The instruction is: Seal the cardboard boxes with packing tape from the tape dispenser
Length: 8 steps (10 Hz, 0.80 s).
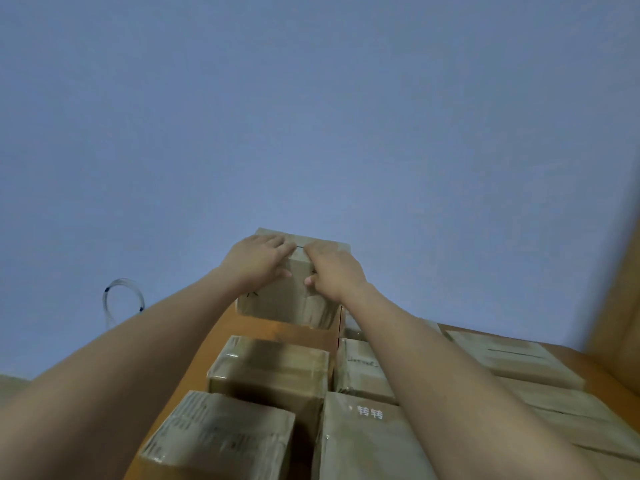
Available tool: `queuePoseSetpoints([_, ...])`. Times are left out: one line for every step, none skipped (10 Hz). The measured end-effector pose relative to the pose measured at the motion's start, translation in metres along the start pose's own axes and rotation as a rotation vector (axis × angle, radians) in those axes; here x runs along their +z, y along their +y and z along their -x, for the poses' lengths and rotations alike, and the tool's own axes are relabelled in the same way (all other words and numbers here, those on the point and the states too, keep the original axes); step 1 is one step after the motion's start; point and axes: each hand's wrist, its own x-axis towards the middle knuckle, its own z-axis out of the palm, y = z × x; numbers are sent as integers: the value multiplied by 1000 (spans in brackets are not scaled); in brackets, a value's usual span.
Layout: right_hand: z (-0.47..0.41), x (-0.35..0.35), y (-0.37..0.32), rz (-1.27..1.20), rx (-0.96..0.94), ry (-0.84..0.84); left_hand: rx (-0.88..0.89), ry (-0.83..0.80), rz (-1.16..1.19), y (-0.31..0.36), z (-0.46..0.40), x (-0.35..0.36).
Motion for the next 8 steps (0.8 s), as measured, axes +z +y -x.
queuePoseSetpoints([1,31,-2,13,-15,-46,0,-41,-6,0,5,33])
queuePoseSetpoints([9,58,-4,12,-4,-146,6,-143,21,7,13,62])
queuePoseSetpoints([19,81,-3,-42,-27,-278,32,-273,66,11,20,82])
queuePoseSetpoints([23,87,-5,-67,-47,-305,-30,-327,175,9,25,87])
queuePoseSetpoints([23,82,-7,-90,-48,-346,-62,-351,250,9,29,82])
queuePoseSetpoints([29,70,-5,-135,3,-304,-92,-354,372,8,34,71])
queuePoseSetpoints([40,54,4,-103,53,-236,-124,-309,409,3,43,60])
queuePoseSetpoints([53,37,14,24,63,-208,-100,-284,326,4,53,43])
